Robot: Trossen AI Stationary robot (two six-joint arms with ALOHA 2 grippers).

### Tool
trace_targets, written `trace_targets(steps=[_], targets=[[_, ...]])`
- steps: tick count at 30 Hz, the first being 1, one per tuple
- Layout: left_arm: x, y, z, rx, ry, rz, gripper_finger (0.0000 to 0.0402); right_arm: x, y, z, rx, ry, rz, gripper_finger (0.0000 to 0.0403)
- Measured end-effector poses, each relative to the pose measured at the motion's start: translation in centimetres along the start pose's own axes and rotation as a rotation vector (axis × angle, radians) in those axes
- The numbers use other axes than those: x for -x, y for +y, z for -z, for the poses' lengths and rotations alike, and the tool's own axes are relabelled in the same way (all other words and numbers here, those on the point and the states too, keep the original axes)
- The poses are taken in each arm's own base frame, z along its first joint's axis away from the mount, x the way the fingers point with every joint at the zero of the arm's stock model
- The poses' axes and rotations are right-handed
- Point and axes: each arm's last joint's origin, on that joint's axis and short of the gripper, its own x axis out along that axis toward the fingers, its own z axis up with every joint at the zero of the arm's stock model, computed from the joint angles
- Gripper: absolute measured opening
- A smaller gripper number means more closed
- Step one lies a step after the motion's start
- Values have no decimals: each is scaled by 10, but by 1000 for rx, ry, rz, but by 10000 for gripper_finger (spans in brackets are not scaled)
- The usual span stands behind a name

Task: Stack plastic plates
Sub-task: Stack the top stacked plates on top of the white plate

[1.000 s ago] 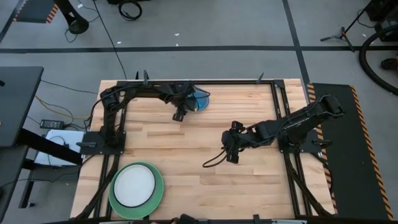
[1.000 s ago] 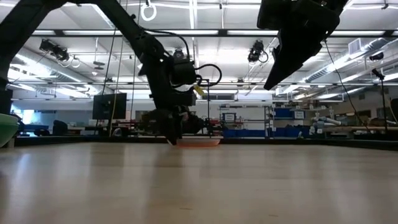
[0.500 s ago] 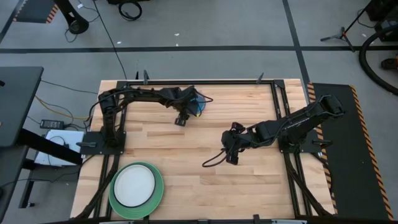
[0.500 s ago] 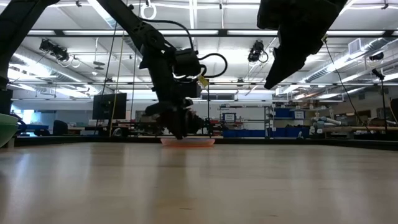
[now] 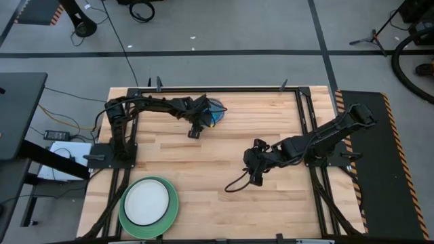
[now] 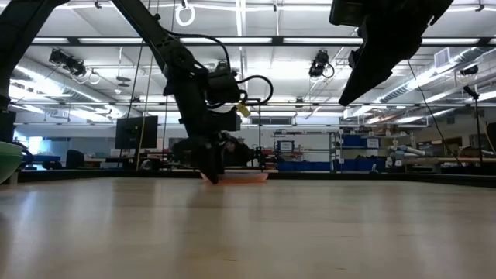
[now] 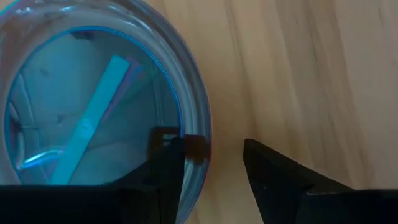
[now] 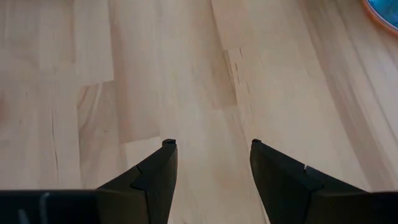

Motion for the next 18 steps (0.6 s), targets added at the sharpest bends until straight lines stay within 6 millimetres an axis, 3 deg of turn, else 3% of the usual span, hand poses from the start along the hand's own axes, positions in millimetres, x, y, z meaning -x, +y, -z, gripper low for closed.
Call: trace_targets(steps=[6, 13, 18], targets=[[-2, -4, -6, 0, -15, -36, 138, 0, 0, 0, -22, 0, -1, 208], [-3, -8, -11, 21, 1, -94, 17, 0, 1, 0, -44, -1, -2, 208], [-1, -18, -19, -1, 18, -114, 14, 0, 1, -1, -46, -12, 0, 208]])
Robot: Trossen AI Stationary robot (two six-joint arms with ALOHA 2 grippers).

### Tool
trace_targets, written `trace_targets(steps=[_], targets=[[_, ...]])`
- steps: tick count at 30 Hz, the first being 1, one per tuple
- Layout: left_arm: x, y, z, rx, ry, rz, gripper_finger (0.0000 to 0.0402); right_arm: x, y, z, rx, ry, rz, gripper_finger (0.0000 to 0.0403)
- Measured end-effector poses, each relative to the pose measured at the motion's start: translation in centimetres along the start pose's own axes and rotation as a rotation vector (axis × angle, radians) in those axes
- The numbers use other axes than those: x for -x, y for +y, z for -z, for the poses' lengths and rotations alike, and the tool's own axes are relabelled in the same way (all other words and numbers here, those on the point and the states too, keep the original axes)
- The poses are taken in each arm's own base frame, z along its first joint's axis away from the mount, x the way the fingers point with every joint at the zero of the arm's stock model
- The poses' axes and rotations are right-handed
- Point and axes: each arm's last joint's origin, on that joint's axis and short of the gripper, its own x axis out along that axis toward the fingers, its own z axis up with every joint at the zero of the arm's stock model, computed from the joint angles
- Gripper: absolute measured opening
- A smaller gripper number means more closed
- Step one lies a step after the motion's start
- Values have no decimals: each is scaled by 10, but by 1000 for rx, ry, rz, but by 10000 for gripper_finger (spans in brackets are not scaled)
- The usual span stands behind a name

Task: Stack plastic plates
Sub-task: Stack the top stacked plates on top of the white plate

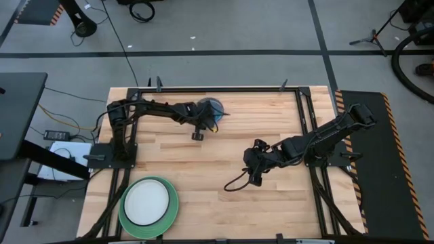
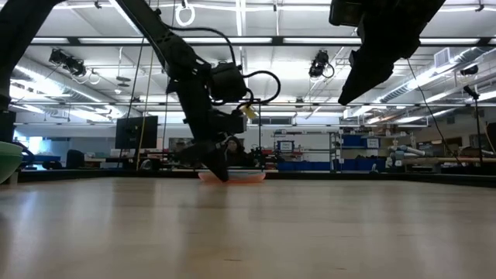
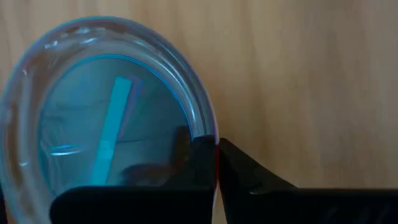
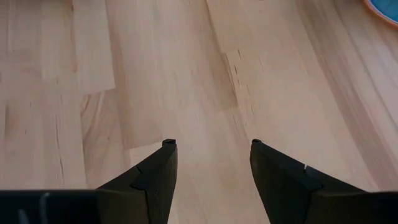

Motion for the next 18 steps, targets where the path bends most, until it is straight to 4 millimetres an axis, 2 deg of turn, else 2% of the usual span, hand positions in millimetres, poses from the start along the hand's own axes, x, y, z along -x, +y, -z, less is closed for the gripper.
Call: trace_targets(steps=[3, 6, 12, 18], targets=[[11, -15, -9, -48, 15, -10, 12, 0, 0, 0, -2, -2, -6, 208], [36, -29, -21, -79, 1, -32, 12, 0, 2, 0, -1, -7, -13, 208], [110, -70, -35, -44, -34, -47, 12, 1, 6, 0, 20, -18, -30, 208], [183, -124, -31, 160, -69, 47, 12, 2, 7, -1, 52, -45, -20, 208]])
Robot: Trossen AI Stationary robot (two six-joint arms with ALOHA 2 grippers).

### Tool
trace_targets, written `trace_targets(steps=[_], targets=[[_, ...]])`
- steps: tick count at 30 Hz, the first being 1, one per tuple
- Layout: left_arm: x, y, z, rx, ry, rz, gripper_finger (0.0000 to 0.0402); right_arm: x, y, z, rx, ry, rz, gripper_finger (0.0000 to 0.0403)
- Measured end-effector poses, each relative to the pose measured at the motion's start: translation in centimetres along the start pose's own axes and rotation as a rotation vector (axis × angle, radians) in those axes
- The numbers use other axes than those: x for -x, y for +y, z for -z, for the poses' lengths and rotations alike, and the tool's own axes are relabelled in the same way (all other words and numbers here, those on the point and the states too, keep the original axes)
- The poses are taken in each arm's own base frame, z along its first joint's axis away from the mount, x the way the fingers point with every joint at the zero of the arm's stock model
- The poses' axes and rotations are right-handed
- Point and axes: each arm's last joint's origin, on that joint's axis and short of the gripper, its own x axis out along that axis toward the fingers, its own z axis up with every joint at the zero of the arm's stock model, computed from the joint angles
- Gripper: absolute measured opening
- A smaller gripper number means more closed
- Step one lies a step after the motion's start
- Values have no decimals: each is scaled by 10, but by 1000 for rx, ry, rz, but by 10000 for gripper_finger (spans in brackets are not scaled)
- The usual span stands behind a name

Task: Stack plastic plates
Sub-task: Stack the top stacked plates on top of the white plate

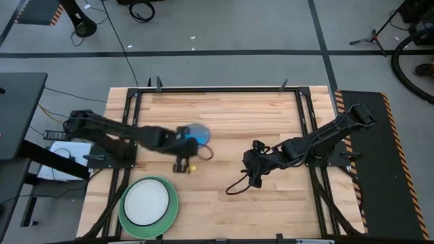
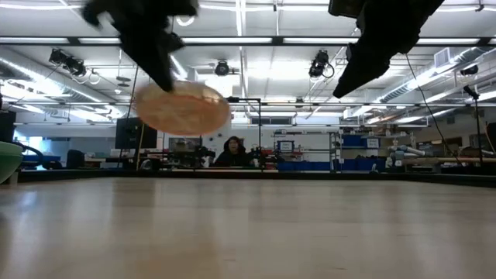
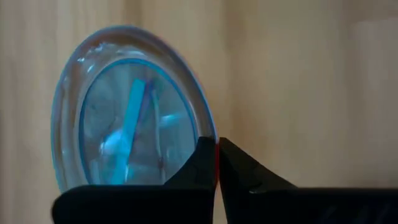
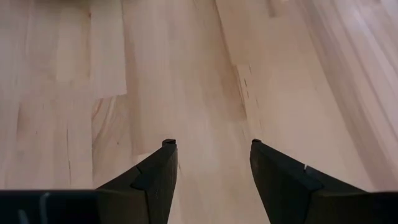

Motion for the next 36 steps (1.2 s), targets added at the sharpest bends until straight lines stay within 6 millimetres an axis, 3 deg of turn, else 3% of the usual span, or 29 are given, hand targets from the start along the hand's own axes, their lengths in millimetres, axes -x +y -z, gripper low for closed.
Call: trace_targets(steps=[9, 14, 19, 24, 27, 36], targets=[[84, -90, 14, 245, 35, 182, 12, 0, 2, -11, -4, -135, 41, 208], [114, -127, 25, 356, 1, 278, 13, -12, 11, -21, 29, -255, 18, 208], [135, -166, 49, 481, 22, 381, 13, -29, 25, -30, 44, -331, -154, 208], [146, -205, 72, 598, 83, 471, 13, -46, 35, -30, 94, -350, -261, 208], [142, -221, 82, 654, 159, 453, 13, -54, 37, -28, 108, -346, -282, 208], [117, -227, 99, 681, 313, 196, 13, -59, 46, -20, 105, -290, -366, 208]])
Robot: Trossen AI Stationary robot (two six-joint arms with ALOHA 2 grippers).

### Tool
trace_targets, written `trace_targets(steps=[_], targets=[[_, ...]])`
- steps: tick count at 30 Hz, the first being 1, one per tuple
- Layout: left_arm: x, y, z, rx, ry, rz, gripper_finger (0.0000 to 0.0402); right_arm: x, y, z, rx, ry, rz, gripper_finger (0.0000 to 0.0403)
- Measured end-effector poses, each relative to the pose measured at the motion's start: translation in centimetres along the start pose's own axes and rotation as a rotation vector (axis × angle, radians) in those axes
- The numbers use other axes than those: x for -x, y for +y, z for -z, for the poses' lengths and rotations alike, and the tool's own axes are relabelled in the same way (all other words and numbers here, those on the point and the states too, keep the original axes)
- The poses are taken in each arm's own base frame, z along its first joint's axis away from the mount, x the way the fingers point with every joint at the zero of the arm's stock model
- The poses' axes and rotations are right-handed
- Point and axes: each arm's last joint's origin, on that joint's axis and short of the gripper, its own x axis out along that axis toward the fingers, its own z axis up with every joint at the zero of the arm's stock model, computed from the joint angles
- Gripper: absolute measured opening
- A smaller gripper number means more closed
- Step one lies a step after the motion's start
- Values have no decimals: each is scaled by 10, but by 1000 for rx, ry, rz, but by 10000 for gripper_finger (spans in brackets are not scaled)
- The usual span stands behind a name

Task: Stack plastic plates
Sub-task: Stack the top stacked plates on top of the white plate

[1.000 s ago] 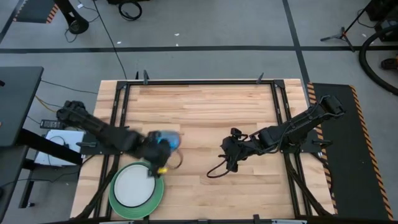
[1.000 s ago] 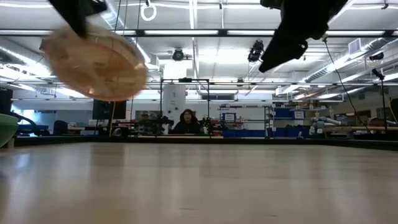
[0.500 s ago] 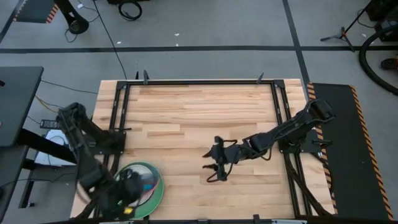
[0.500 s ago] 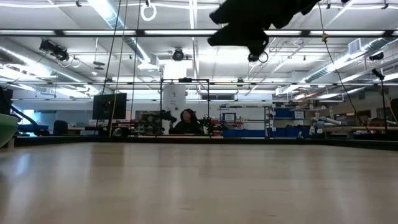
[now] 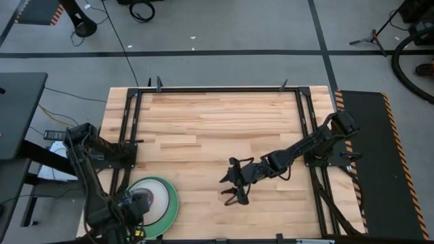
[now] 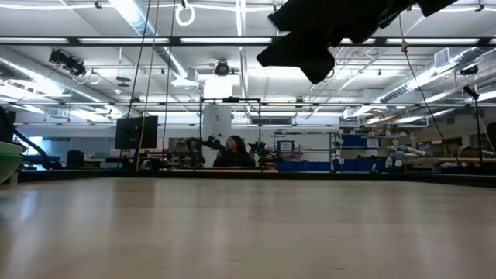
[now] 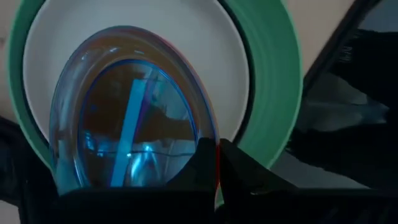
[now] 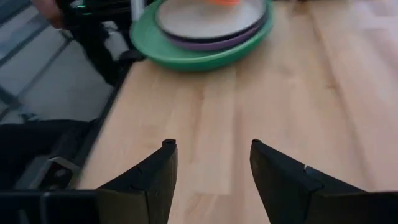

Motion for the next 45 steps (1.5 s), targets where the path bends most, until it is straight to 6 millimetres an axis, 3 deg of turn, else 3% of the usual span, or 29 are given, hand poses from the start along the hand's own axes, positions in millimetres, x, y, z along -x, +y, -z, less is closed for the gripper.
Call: trace_targets(steps=[17, 31, 45], targets=[[-10, -4, -34, -4, -150, -27, 16, 2, 24, 10, 44, 36, -66, 208], [-38, -14, -27, -54, -23, -99, 17, 2, 24, 13, 73, 69, -58, 208], [-39, -16, -27, -49, -21, -78, 35, 3, 25, 14, 71, 70, -60, 208]])
